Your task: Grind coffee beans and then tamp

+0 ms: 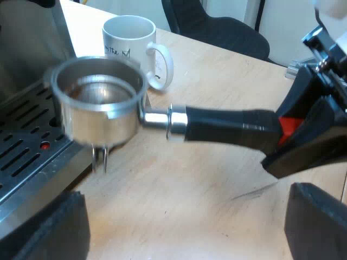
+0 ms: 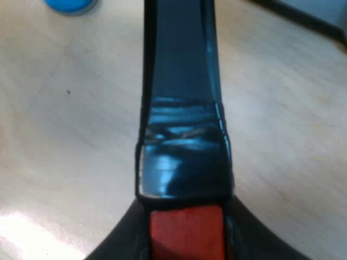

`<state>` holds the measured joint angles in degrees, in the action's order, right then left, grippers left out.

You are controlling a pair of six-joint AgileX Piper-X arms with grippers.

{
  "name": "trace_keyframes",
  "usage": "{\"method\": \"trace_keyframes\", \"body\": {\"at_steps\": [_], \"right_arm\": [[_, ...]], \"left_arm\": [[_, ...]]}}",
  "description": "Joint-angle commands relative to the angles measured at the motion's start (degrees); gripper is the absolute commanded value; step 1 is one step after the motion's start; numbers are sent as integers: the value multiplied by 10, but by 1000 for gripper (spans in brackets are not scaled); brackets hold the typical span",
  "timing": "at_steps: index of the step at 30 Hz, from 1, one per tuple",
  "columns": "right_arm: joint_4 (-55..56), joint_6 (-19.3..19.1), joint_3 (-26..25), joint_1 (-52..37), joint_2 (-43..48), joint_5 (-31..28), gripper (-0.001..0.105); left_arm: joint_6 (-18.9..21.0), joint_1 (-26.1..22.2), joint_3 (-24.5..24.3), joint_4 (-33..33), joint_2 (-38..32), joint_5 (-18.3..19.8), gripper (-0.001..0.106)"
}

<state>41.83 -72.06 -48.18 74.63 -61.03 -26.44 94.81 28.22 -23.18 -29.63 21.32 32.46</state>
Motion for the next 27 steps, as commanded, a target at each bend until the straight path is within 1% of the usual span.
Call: {"method": "trace_keyframes", "body": {"at_steps": [1,4,9,13,15,18,19,23,25,27], "right_arm": [[-45,-27,16,2,11,-1,0],[-56,-25,37,2,11,-1,0],[-61,-25,57,-3,11,2,0],[-72,-27,75,-31,11,28,0],[-79,-31,77,-40,11,32,0],[-88,-46,78,-54,9,37,0],[-96,-63,79,-66,6,53,0],[-105,-78,79,-79,-7,74,0],[-117,-91,79,-80,-17,74,0],[-126,-93,79,-80,-24,77,0]], "left_arm": [[2,2,0,1,-4,4,81],[2,2,0,-7,-4,8,81],[2,2,0,-40,-4,8,81],[0,2,0,-53,-4,8,81],[-1,2,0,-61,-4,8,81],[-4,2,0,-74,-4,8,81],[-4,2,0,-74,-4,8,81],[-4,2,0,-78,-4,8,81],[-4,2,0,-78,-4,8,81],[-8,2,0,-78,-4,6,81]]}}
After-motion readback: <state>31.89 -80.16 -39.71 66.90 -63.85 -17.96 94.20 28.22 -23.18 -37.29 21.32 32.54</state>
